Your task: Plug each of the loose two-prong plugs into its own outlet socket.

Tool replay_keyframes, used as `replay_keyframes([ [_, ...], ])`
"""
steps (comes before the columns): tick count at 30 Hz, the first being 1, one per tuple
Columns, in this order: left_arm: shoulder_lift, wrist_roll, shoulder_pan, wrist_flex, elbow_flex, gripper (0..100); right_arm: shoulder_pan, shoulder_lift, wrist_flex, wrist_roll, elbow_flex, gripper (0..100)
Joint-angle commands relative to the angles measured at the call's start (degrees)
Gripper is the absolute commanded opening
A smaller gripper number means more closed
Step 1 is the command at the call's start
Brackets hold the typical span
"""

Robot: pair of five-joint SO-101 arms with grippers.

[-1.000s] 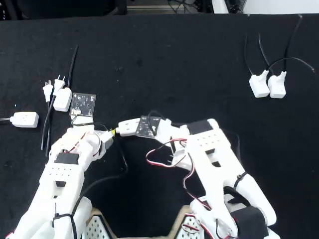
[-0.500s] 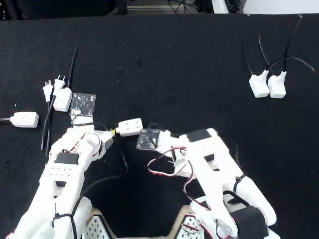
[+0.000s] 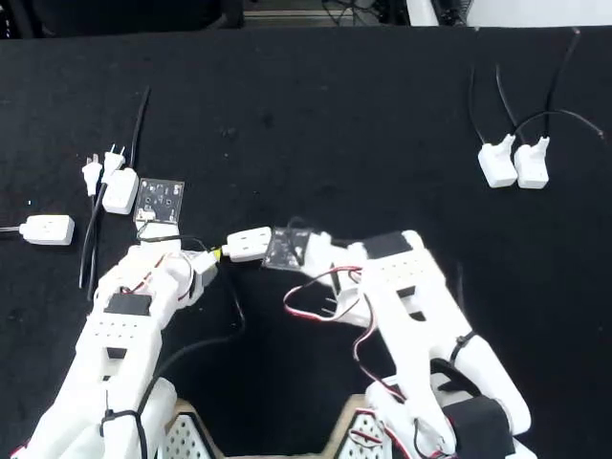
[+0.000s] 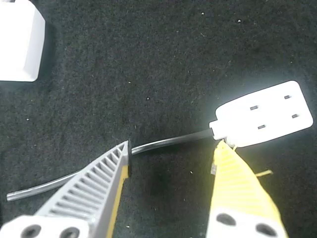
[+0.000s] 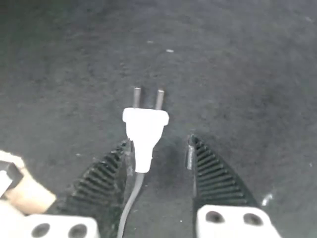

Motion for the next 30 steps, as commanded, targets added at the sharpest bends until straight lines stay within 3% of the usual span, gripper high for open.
replay_keyframes([
  [1,-0.7,0.62,-0.48,-0.62,-1.45,27,1.76,-1.27,-4.75,-0.88,-0.13,15.9],
  [8,-0.7,0.62,-0.48,-0.62,-1.45,27,1.41,-1.27,-12.04,-0.53,6.9,15.9],
  [15,-0.7,0.62,-0.48,-0.62,-1.45,27,0.35,-1.63,-5.63,2.81,8.66,15.9],
  [30,-0.7,0.62,-0.48,-0.7,-1.45,27,0.26,-1.63,-3.69,2.81,9.1,15.9],
])
